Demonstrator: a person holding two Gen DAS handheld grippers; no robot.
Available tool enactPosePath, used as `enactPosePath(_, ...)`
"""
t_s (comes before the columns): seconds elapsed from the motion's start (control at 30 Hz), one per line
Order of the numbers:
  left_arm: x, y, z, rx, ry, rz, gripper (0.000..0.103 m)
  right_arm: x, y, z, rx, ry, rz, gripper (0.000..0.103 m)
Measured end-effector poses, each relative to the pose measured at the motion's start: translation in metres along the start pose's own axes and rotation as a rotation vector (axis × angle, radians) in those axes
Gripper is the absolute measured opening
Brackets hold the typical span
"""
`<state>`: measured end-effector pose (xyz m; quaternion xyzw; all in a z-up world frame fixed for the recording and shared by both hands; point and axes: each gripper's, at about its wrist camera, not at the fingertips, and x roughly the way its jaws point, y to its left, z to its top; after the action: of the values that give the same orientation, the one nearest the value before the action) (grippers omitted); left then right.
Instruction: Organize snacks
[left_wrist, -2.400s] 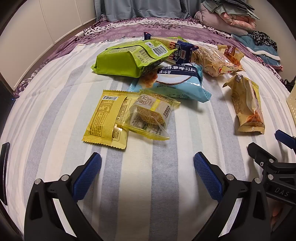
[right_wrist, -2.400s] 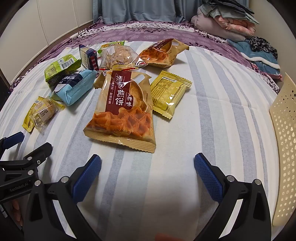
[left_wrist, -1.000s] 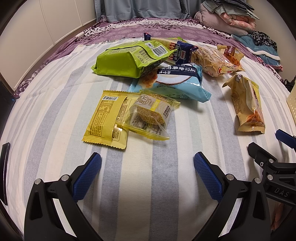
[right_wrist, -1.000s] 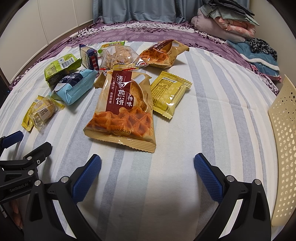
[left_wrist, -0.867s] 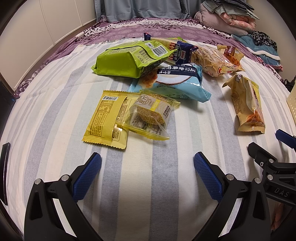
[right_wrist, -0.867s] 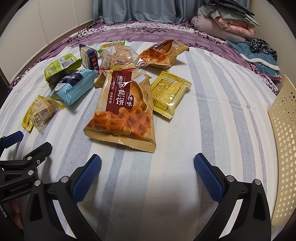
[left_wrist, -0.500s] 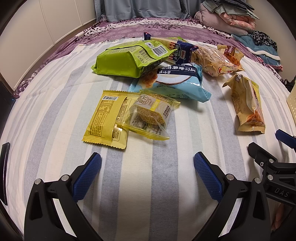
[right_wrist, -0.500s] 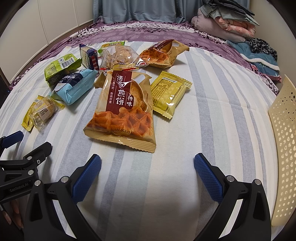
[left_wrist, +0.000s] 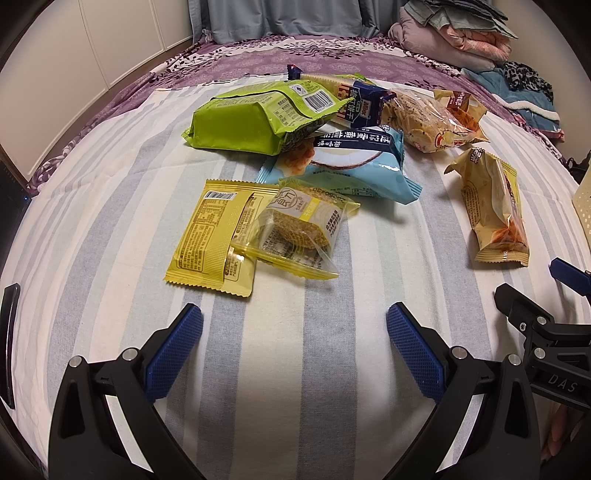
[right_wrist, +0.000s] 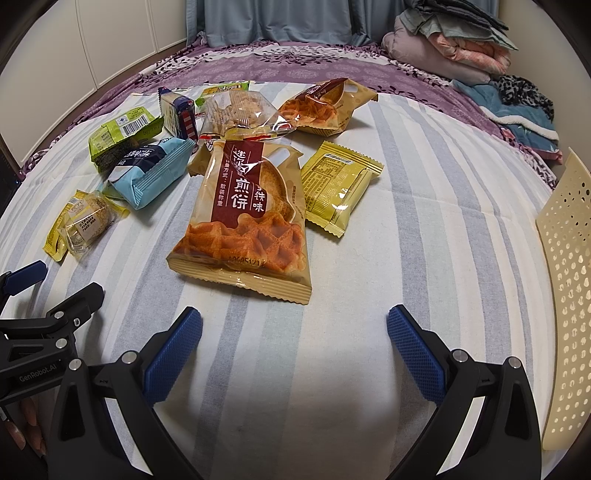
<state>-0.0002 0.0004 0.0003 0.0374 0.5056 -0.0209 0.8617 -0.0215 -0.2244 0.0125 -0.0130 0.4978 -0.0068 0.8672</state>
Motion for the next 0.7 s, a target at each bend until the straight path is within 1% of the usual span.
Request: enactPosePath(0.7,0.0000,-0.0001,0.0008,0.003,-0.001,-0.003,0.101,-0.0014,0.0011,-0.0003,-0.004,0.000,0.003,0.098)
